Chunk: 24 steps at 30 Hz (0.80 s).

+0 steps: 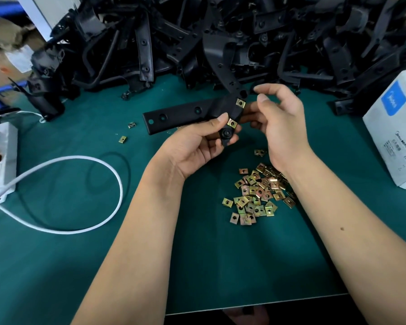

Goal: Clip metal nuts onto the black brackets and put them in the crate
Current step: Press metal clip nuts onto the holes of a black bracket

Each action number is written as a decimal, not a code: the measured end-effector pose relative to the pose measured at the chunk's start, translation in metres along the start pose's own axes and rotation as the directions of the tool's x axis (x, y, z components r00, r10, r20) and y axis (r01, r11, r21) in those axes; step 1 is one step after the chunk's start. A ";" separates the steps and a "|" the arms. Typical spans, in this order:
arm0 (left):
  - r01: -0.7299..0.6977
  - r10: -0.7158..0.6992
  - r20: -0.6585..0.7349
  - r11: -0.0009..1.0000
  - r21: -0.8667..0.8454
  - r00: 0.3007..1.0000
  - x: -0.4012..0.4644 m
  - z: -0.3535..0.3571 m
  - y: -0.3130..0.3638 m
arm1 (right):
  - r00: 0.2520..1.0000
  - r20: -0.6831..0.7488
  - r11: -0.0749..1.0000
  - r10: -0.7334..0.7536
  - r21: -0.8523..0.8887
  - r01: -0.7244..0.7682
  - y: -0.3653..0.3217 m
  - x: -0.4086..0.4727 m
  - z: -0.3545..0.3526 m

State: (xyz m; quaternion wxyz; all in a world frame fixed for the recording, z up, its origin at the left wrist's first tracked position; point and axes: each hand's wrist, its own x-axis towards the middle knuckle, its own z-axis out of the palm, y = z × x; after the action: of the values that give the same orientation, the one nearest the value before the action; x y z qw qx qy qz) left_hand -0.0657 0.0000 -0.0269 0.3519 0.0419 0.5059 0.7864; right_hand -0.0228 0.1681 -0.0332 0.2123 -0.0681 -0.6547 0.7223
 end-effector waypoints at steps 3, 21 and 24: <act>0.003 -0.003 -0.024 1.000 0.003 1.000 -0.001 0.002 0.001 | 1.000 -0.012 1.000 0.002 -0.005 -0.002 -0.001 0.000 0.000; -0.346 0.368 -0.012 0.886 0.308 0.930 0.005 0.105 -0.018 | 0.911 -0.400 0.975 -0.095 -0.221 0.004 -0.064 -0.019 -0.045; -0.375 0.358 0.114 0.867 0.328 0.927 0.007 0.159 -0.027 | 0.855 -0.494 0.986 -0.157 -0.130 0.106 -0.090 -0.034 -0.083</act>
State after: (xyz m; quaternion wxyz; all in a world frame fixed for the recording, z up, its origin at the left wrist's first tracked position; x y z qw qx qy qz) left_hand 0.0101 0.1322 0.0261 0.1960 0.2174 0.6095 0.7368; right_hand 0.0590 0.2356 0.0372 0.4206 -0.2190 -0.6147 0.6303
